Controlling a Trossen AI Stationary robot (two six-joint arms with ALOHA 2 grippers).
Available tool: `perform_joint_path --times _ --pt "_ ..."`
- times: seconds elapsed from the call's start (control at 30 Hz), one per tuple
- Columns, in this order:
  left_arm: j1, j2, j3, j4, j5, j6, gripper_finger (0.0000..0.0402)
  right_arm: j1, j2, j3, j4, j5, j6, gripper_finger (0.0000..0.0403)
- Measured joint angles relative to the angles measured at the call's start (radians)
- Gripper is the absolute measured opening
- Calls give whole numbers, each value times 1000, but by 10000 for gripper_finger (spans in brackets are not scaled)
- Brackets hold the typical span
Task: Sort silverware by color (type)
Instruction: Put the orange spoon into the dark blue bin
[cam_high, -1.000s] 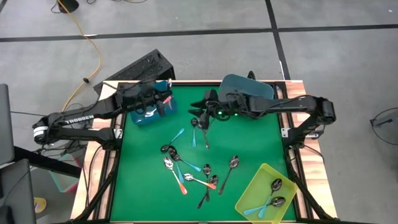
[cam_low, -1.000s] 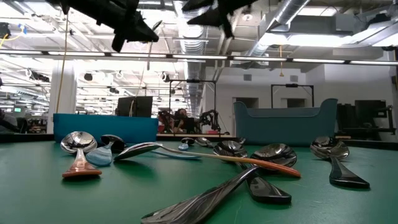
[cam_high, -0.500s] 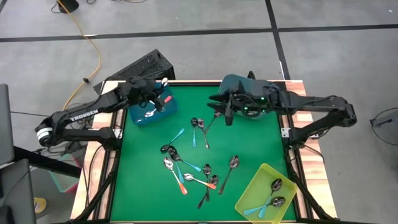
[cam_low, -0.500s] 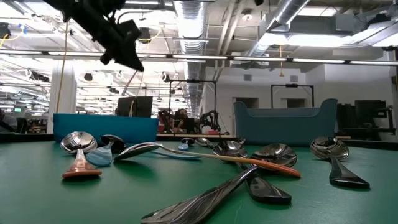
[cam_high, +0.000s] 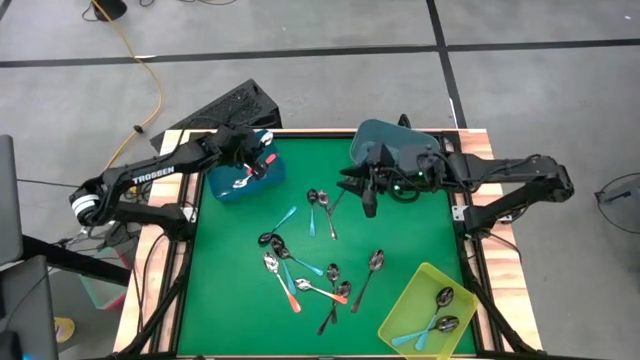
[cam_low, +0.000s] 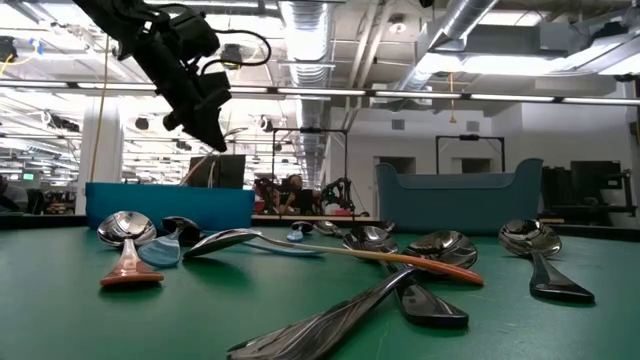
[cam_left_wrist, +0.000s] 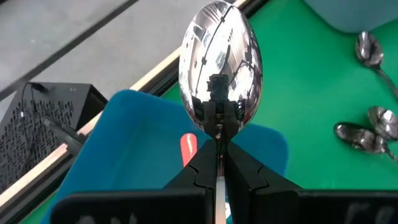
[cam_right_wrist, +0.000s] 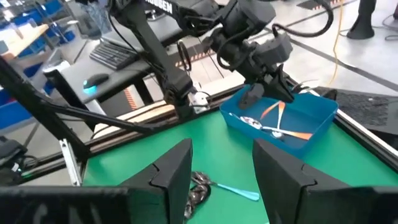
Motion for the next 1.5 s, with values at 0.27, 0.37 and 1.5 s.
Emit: perform_joint_path --times 0.27,0.37,1.5 --pt "60 -3 -19 -8 -3 28 0 20 -1 0 -3 0 0 182" --pt "91 -20 -63 4 3 -7 0 27 -1 -3 -7 1 1 182" --pt "300 1 -286 234 155 -58 0 25 0 -35 17 2 9 182"
